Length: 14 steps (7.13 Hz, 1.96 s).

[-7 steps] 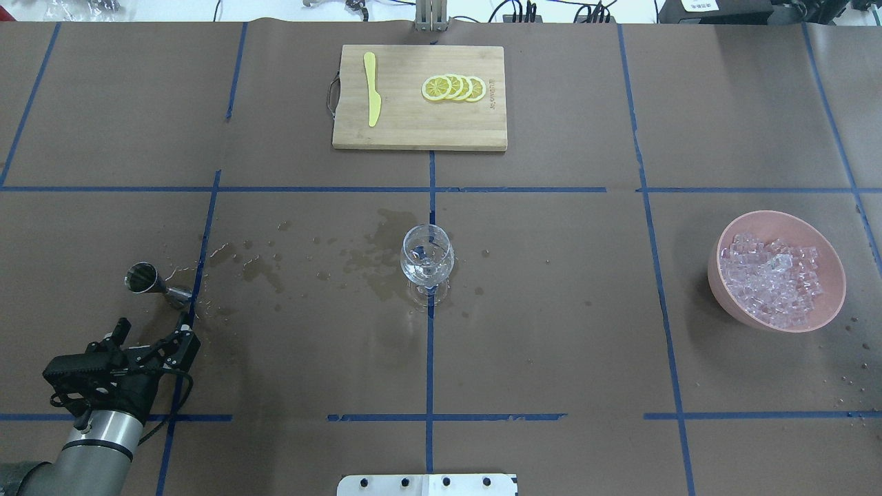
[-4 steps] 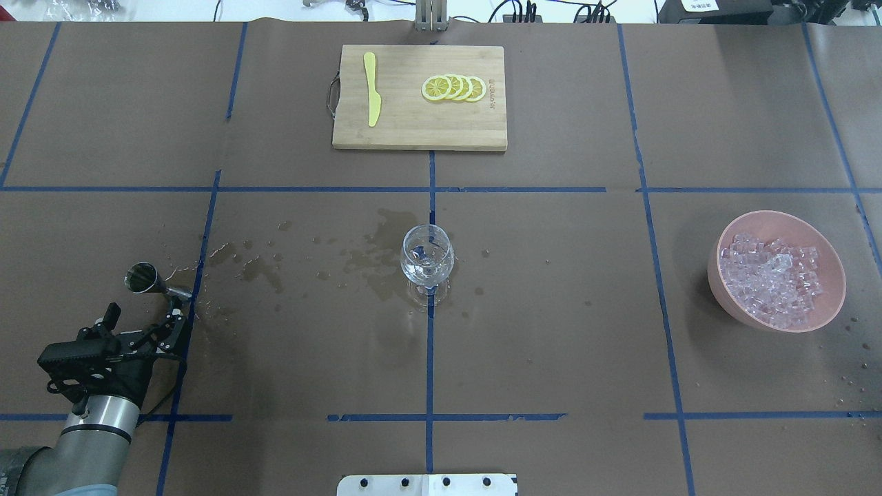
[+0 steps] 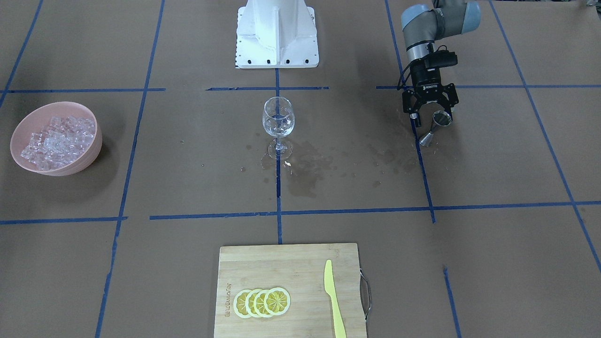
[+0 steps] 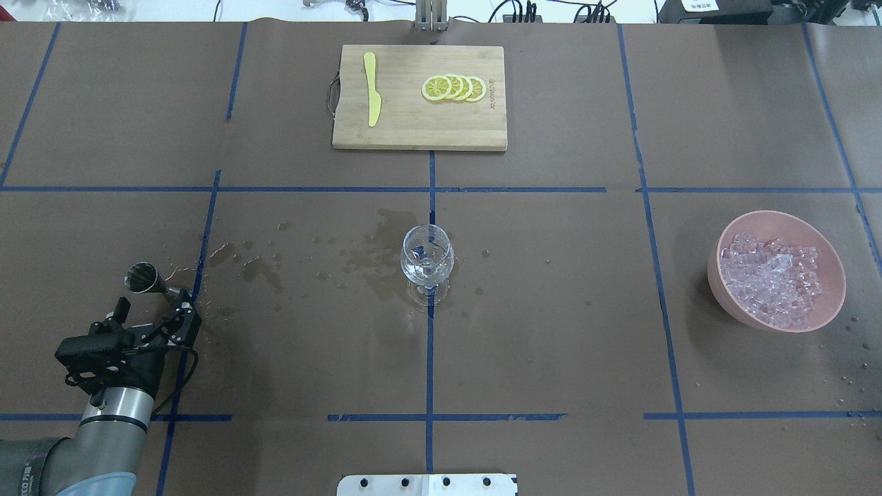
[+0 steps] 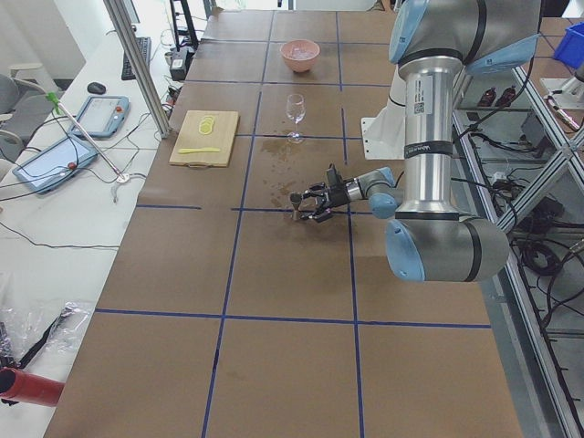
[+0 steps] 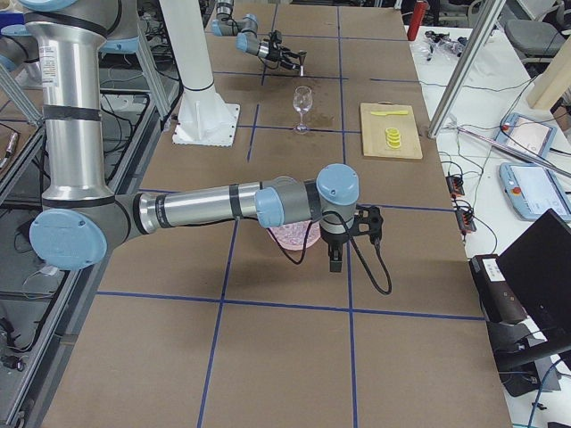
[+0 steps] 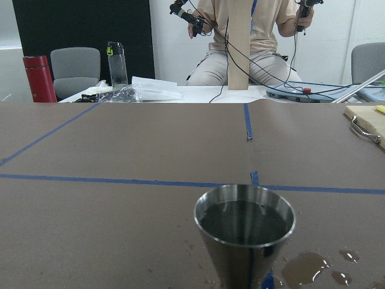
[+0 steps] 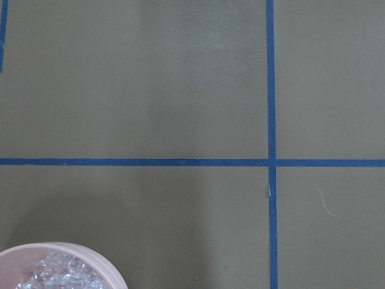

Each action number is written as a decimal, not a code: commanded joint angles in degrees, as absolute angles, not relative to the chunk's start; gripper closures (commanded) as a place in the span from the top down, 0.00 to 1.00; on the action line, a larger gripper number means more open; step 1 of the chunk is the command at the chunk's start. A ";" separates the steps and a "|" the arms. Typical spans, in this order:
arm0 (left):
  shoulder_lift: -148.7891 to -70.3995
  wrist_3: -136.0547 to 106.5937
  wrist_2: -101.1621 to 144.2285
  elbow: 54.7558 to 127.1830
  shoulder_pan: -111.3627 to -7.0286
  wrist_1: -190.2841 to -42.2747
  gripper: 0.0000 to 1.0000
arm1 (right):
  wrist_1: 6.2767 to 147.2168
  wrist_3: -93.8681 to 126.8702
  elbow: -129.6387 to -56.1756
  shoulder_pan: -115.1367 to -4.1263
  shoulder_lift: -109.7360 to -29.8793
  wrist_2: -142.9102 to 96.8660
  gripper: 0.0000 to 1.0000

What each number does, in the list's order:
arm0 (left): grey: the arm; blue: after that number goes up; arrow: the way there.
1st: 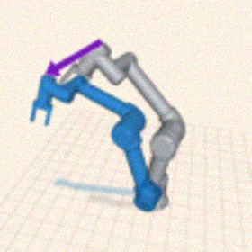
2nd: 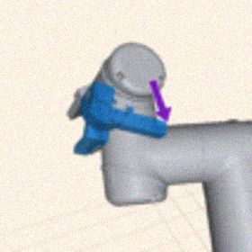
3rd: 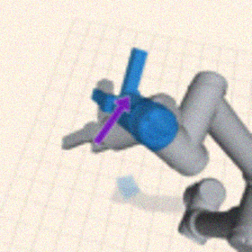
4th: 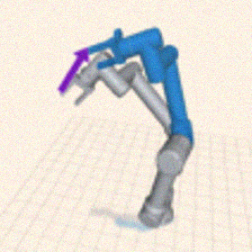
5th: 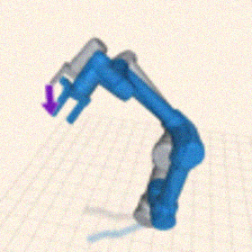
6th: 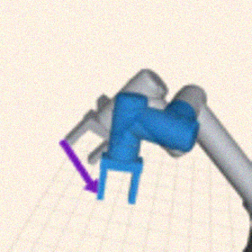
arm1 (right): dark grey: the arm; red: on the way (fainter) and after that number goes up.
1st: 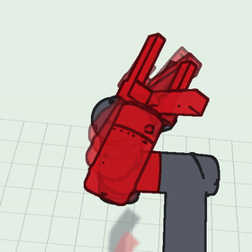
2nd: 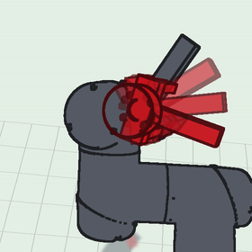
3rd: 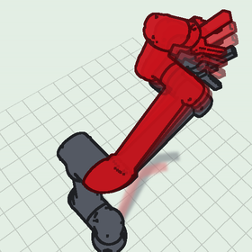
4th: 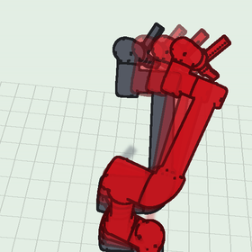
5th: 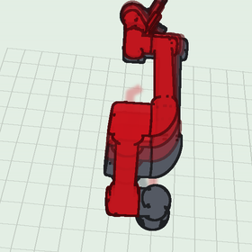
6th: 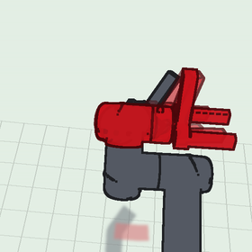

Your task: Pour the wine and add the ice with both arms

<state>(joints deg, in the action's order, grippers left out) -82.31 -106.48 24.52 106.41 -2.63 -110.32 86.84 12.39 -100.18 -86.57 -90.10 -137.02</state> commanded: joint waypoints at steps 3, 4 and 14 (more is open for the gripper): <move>-84.11 -106.44 24.52 105.64 -4.22 -110.48 0.99 | 86.84 13.79 -101.24 -86.57 -90.17 -137.11 1.00; -84.72 -106.35 24.52 105.47 -4.74 -110.48 0.99 | 86.84 13.71 -101.34 -86.57 -90.18 -137.20 1.00; -86.04 -105.29 24.52 102.57 -6.86 -113.29 0.87 | 86.92 14.24 -102.13 -86.57 -90.35 -138.16 1.00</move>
